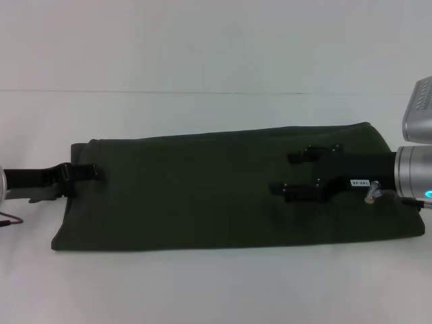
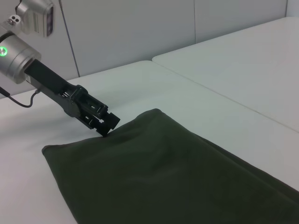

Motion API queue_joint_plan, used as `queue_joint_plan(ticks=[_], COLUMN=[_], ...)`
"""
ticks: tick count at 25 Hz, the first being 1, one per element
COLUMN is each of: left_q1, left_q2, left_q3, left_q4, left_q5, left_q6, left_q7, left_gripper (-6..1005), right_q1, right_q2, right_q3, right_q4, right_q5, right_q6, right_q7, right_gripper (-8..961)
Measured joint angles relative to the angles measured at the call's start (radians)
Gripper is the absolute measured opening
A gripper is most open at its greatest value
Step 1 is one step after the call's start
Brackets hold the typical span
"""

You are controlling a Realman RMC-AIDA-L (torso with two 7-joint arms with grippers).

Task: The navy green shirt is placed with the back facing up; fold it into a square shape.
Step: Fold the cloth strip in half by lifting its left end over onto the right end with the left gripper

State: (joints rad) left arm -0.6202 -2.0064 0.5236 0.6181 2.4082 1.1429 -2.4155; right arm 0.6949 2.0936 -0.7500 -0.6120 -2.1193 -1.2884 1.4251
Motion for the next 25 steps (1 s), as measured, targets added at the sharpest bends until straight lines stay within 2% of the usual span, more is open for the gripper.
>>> queue_joint_plan(ticks=[15,25], left_q1=[0.029,0.037], left_q2=[0.011,0.008], left_q3=[-0.019,-0.012], left_q4=[0.035,0.028], left_q5=[0.001,0.005], left_q6=[0.019,-0.004], left_q7=[-0.004,0.001], left_gripper=[867,867], right_q1=[0.000,0.000], right_q2=[0.001,0.002], right_q3=[0.000,0.000], right_q4=[0.003,0.003], right_q5=[0.001,0.000], right_q6=[0.003,0.004], right_q7=[0.000,0.000], right_gripper=[865,865])
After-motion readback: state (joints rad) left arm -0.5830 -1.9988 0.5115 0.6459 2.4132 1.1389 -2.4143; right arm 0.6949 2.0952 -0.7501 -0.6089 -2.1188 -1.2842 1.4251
